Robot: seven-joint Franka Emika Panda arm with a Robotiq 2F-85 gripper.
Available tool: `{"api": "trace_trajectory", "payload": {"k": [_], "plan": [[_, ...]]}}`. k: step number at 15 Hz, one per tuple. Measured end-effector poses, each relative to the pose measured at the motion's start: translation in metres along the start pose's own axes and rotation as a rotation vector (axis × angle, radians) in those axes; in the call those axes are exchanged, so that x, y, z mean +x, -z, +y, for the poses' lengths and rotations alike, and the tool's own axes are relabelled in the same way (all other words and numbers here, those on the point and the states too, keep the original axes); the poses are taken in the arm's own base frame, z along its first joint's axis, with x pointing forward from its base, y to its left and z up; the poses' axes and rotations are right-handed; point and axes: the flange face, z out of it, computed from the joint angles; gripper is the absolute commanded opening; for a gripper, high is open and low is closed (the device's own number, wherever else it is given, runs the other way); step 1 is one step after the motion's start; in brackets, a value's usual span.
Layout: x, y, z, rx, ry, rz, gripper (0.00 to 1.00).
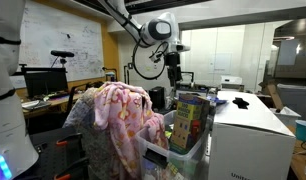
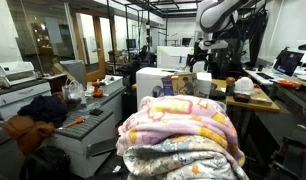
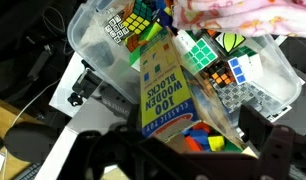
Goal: Put the pink blanket over the blue blanket
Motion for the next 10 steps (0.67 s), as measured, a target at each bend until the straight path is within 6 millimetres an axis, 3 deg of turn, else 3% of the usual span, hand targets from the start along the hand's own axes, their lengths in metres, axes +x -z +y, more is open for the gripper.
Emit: {"api": "trace_trajectory", "payload": {"k": [3, 6, 10], "plan": [[0.01, -0.022, 0.034, 0.009, -0.052, -0.04, 1.0], [0.016, -0.056, 0.063, -0.004, -0.082, -0.091, 1.0], [0.017, -0.1, 0.077, -0.026, -0.102, -0.171, 1.0]]}}
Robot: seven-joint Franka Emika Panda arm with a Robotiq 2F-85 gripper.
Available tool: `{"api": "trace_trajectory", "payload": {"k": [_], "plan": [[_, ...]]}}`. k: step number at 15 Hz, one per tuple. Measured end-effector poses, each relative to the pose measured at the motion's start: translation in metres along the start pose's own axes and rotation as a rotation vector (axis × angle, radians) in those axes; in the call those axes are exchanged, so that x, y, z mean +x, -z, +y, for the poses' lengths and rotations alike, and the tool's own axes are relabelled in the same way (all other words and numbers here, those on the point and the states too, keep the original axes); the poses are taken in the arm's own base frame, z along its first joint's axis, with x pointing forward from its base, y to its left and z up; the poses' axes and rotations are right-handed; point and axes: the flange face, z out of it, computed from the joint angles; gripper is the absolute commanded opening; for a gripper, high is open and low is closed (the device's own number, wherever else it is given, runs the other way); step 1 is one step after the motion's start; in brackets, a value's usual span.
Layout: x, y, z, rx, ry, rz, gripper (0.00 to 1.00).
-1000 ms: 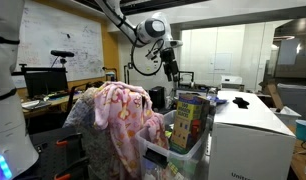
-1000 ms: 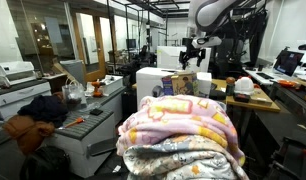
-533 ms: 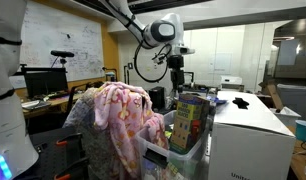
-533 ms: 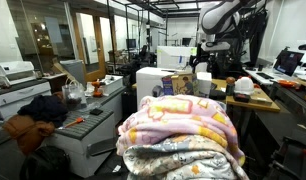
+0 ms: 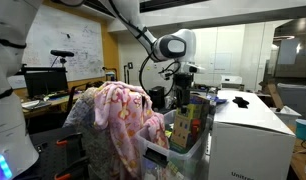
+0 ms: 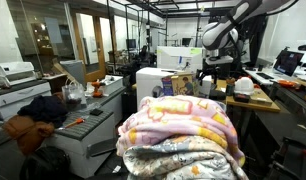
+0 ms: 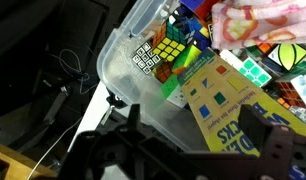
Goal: Put the pink blanket over the blue blanket
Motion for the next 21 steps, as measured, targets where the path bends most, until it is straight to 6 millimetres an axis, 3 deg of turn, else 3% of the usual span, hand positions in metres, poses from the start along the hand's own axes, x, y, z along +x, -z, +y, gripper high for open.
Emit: {"api": "trace_trajectory", "payload": {"k": [3, 10, 21], "plan": [[-0.006, -0.017, -0.003, -0.016, 0.019, -0.088, 1.0], [-0.029, -0.027, -0.02, 0.016, 0.066, -0.252, 1.0], [-0.051, -0.068, -0.065, 0.066, 0.106, -0.289, 1.0]]}}
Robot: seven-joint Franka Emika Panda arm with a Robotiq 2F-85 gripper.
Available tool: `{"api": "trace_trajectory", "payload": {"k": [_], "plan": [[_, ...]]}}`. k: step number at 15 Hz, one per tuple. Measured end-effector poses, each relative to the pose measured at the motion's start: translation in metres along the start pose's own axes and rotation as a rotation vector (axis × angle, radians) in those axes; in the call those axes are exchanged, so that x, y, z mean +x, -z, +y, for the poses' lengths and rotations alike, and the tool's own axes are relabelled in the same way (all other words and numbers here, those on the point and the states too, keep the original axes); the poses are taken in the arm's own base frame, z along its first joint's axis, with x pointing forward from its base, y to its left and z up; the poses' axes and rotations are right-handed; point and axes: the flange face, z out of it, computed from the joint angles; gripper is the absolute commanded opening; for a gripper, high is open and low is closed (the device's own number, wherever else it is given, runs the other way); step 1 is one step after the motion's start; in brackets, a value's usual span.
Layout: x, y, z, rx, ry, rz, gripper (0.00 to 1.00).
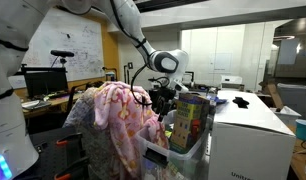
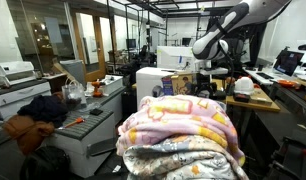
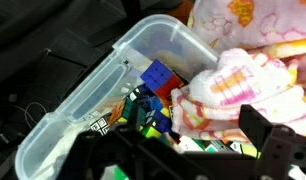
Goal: Put the pink blanket over the blue blanket
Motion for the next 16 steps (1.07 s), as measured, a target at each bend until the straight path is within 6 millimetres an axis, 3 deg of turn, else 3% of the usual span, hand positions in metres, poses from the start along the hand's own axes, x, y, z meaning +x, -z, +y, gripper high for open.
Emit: {"api": "trace_trajectory", "payload": {"k": [7, 14, 15, 16], "plan": [[-0.008, -0.02, -0.036, 0.053, -0.021, 0.033, 1.0], [0.004, -0.057, -0.05, 0.066, -0.168, 0.092, 1.0], [0.005, -0.06, -0.052, 0.066, -0.193, 0.09, 0.75], [0.006, -0.062, -0.055, 0.067, -0.215, 0.088, 0.72]]}}
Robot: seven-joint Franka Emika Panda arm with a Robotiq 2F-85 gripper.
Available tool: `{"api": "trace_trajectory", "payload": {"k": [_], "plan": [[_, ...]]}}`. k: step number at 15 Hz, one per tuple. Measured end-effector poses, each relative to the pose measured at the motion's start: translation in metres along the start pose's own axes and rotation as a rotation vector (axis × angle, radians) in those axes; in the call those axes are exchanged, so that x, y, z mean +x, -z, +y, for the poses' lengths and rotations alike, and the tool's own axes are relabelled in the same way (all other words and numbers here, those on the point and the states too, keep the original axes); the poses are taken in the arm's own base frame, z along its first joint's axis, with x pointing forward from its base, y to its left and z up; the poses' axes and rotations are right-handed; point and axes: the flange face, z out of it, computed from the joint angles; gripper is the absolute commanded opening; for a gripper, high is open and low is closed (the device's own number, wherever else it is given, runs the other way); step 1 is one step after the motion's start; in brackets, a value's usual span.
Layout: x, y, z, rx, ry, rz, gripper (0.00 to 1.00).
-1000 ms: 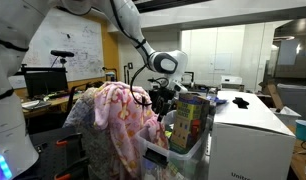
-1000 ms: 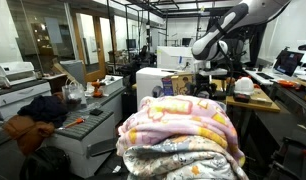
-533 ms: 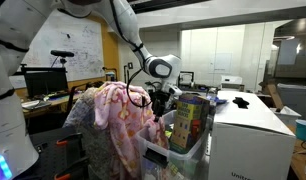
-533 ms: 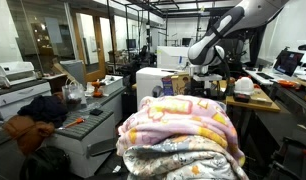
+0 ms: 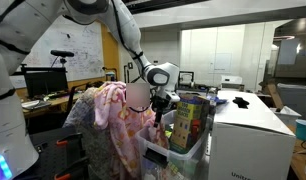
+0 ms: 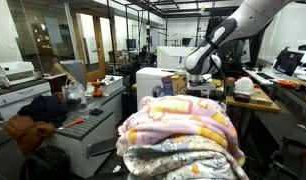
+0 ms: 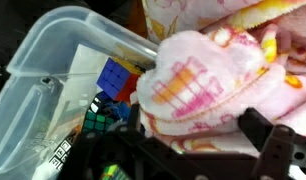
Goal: Put the pink blanket over the blue blanket
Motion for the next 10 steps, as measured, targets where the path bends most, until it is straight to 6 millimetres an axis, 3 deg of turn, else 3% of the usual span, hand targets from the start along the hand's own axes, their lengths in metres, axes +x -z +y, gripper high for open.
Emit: {"api": "trace_trajectory", "payload": {"k": [10], "plan": [[0.011, 0.007, -0.02, 0.014, -0.124, -0.018, 0.0]]}}
